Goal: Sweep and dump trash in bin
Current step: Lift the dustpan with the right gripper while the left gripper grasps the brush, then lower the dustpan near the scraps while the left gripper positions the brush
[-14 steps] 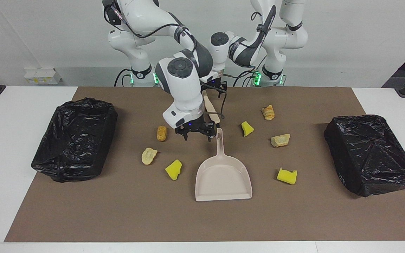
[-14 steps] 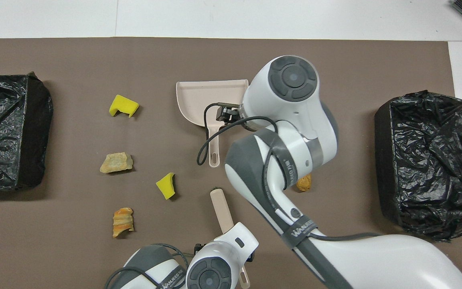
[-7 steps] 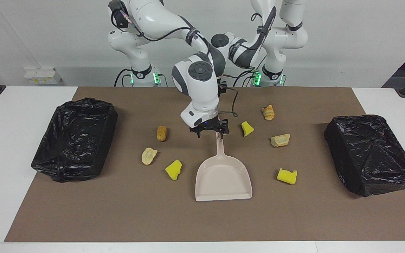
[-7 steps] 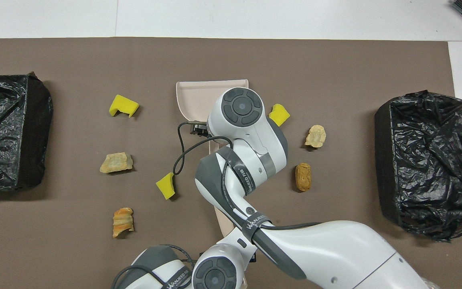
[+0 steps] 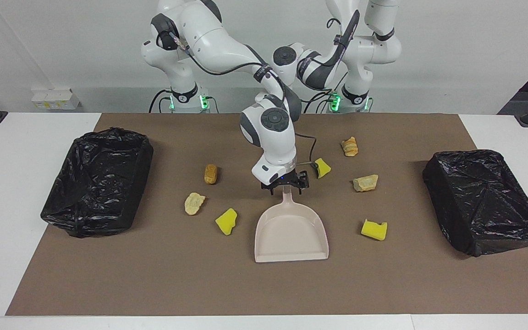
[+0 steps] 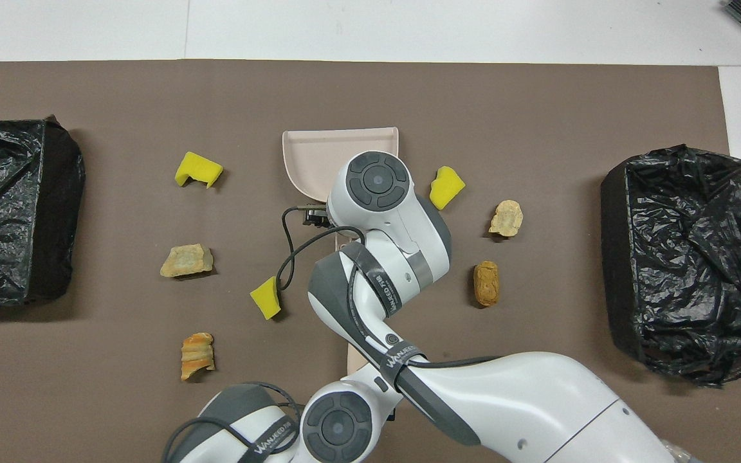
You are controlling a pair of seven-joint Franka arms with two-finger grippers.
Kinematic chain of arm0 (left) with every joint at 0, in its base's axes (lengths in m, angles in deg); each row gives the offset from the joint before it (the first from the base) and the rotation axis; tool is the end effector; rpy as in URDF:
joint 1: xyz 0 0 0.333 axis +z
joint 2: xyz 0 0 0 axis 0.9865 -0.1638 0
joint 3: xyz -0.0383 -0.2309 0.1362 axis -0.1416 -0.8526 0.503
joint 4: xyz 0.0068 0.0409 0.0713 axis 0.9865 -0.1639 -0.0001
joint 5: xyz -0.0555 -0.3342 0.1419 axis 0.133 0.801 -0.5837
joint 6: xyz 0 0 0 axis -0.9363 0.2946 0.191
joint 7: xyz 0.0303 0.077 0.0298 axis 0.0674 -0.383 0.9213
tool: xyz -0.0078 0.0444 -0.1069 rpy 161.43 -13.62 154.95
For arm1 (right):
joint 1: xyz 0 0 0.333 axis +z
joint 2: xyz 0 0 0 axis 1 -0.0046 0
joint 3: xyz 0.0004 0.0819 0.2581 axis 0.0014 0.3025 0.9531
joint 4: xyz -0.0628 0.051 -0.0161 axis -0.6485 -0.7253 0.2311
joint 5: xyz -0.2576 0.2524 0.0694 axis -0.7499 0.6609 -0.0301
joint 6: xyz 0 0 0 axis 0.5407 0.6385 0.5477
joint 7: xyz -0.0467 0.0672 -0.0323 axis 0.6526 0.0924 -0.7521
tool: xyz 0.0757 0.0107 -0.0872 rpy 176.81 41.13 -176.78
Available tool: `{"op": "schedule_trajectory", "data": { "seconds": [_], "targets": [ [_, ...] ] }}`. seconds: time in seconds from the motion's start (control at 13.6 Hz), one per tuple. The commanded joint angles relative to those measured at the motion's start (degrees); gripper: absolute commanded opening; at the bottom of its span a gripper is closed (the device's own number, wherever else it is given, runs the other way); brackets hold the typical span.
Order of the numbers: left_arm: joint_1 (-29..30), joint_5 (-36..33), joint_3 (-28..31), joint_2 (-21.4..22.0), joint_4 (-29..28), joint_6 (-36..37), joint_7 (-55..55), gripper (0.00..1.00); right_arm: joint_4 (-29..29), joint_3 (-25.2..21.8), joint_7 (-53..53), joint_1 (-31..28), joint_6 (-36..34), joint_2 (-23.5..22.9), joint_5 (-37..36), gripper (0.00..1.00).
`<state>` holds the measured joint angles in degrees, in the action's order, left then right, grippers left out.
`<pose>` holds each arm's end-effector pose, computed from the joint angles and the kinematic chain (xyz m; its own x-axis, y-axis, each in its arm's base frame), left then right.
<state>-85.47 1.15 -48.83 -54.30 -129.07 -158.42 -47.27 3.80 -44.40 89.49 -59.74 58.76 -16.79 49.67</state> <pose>0.2686 -0.3811 0.3122 0.9738 -0.1649 -0.1563 -0.1606 -0.9862 0.0398 0.5547 0.3855 0.3084 0.9967 -0.0762 0.0287 -0.0712 -0.9865 -0.1473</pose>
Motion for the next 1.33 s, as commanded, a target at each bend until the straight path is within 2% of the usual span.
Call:
{"op": "schedule_trajectory", "data": {
  "seconds": [0.0, 0.07, 0.15, 0.22, 0.37, 0.44, 0.59, 0.66, 0.81, 1.03, 1.11, 1.25],
  "targets": [
    [0.5, 0.02, 8.29, 7.29, 1.25, 10.8, -13.37, 0.0, 1.43, 0.12, -0.99, -0.73, -0.03, 1.53, 1.14, 0.34],
    [0.68, -0.41, 10.76, 9.76, 1.17, 13.53, -19.17, 0.0, 1.51, 0.12, -1.16, -0.64, -0.03, 1.61, 1.06, 0.09],
    [0.76, -2.51, 14.18, 11.09, 1.25, 14.52, -25.84, 0.0, 1.6, 0.12, -1.25, -0.64, -0.2, 1.62, 0.71, 0.0],
    [0.68, -4.44, 18.91, 11.45, 1.25, 14.62, -32.35, 0.0, 1.52, 0.12, -1.25, -0.55, -0.29, 1.62, 0.62, 0.0],
    [1.29, -7.78, 25.43, 9.54, 2.74, 13.13, -43.51, 0.0, 1.34, 0.03, -1.6, -0.82, -0.46, 1.62, 0.18, 0.0],
    [2.16, -8.41, 29.55, 6.39, 5.62, 12.34, -50.36, 0.0, 1.08, -0.06, -1.95, -1.08, -1.16, 1.62, 0.09, 0.0],
    [2.78, -10.07, 32.66, 1.54, 11.6, 12.95, -58.84, 0.0, 0.03, -0.32, -7.01, -1.87, -6.67, 3.27, -1.48, 0.0],
    [2.79, -13.13, 33.89, -0.56, 13.98, 12.08, -61.13, 0.0, 0.11, -0.24, -12.01, -2.83, -9.92, 5.29, -1.75, 0.0],
    [2.79, -19.46, 36.7, -7.75, 22.48, 11.89, -68.15, 0.0, 1.16, -0.23, -21.25, -5.03, -16.26, 10.9, -1.76, 0.0],
    [2.87, -22.99, 40.22, -18.31, 34.44, 10.06, -77.38, 0.0, 4.4, -0.23, -38.71, -9.94, -24.0, 19.17, -1.84, 0.0],
    [3.22, -23.35, 41.1, -20.6, 36.57, 7.44, -81.68, 0.0, 6.68, -0.32, -47.4, -10.39, -24.89, 20.76, -1.84, 0.0],
    [4.37, -24.06, 41.63, -24.47, 37.11, 1.89, -85.93, 0.0, 11.95, -0.32, -63.41, -11.71, -24.37, 23.49, -1.93, 0.0]
  ]
}}
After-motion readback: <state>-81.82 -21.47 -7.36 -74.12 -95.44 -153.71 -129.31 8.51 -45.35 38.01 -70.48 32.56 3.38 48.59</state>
